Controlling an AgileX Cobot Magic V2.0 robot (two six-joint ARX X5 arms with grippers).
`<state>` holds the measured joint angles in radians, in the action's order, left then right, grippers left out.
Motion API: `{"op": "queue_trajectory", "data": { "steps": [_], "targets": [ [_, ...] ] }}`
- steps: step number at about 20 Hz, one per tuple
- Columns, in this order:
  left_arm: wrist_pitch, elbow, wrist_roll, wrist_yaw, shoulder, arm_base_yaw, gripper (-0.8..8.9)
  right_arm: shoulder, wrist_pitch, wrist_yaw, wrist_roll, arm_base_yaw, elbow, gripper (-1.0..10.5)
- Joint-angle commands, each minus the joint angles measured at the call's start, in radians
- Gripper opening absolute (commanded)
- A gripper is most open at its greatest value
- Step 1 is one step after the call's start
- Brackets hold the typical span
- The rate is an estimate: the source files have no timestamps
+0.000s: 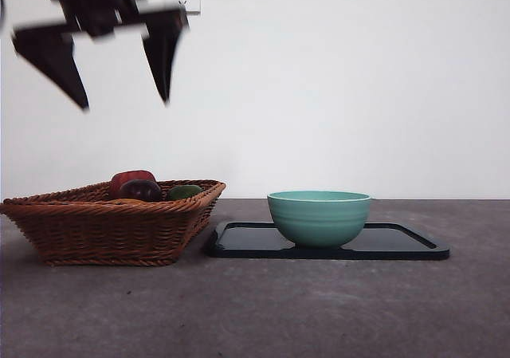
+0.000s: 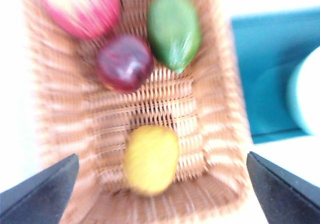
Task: Pick up the wifruite, put it on the bowl, pick up the plate, put it on desk
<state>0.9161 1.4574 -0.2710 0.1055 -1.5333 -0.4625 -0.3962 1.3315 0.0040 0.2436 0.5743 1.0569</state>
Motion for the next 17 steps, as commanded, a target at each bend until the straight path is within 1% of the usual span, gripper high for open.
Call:
{"op": "queue_trajectory", "data": {
  "steps": [1, 3, 5, 7, 10, 12, 14, 17],
  "targets": [
    [0.04, 0.023, 0.026, -0.018, 0.103, -0.013, 6.29, -0.005, 0.0, 0.004, 0.012, 0.006, 0.009, 5.6],
    [0.088, 0.023, 0.055, -0.079, 0.209, -0.024, 6.26, -0.005, 0.0, 0.004, 0.012, 0.006, 0.009, 5.6],
    [0.134, 0.023, 0.108, -0.144, 0.311, -0.037, 6.26, -0.005, 0.0, 0.003, 0.012, 0.006, 0.009, 5.6],
    [0.183, 0.023, 0.159, -0.186, 0.406, -0.052, 6.26, -0.005, 0.0, 0.003, 0.012, 0.006, 0.009, 5.6],
    [0.261, 0.023, 0.208, -0.235, 0.531, -0.07, 6.26, -0.005, -0.001, 0.003, 0.012, 0.006, 0.009, 5.6],
    [0.309, 0.023, 0.23, -0.264, 0.6, -0.075, 6.26, -0.005, -0.001, 0.003, 0.012, 0.006, 0.009, 5.6],
    [0.355, 0.023, 0.242, -0.273, 0.664, -0.075, 6.26, -0.005, -0.001, 0.003, 0.012, 0.006, 0.009, 5.6],
    [0.38, 0.012, 0.246, -0.29, 0.755, -0.075, 6.26, -0.005, -0.001, 0.003, 0.012, 0.006, 0.009, 5.6]
  ]
}}
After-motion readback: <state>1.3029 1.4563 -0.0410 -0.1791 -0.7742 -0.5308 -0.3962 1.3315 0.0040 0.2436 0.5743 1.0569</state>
